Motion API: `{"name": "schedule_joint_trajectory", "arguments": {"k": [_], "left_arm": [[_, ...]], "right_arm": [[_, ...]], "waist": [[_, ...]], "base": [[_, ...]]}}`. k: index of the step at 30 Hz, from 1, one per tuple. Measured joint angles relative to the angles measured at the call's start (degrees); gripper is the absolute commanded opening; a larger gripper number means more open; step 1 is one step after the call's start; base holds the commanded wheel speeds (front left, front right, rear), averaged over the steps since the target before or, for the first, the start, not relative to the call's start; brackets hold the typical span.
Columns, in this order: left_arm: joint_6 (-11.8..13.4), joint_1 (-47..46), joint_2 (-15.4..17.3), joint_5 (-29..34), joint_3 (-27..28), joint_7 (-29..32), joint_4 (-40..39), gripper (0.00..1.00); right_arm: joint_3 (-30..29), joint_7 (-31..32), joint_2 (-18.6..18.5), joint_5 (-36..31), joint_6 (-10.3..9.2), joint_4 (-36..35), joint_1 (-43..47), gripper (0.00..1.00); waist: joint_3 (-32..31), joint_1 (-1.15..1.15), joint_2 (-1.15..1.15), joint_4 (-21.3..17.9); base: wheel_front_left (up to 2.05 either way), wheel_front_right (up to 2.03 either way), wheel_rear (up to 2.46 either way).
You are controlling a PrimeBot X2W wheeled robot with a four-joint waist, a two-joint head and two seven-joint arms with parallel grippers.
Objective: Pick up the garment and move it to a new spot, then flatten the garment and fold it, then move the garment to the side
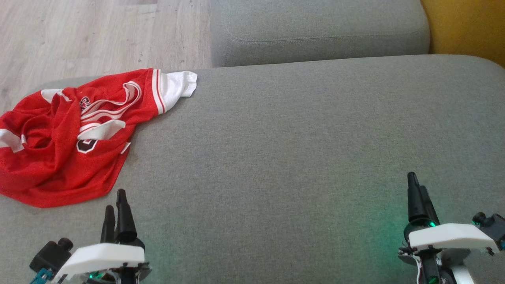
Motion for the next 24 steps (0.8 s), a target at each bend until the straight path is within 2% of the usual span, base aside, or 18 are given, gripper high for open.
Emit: {"name": "schedule_joint_trajectory", "arguments": {"k": [24], "left_arm": [[2.5, -0.7, 0.1, 19.1, -3.7, -4.1, -4.3, 1.0]], "right_arm": [[2.9, -4.3, 0.0, -19.1, 0.01, -3.1, -0.9, 1.0]], "waist": [[0.4, 0.0, 0.0, 0.6]], "base": [[0.0, 0.0, 0.0]]}}
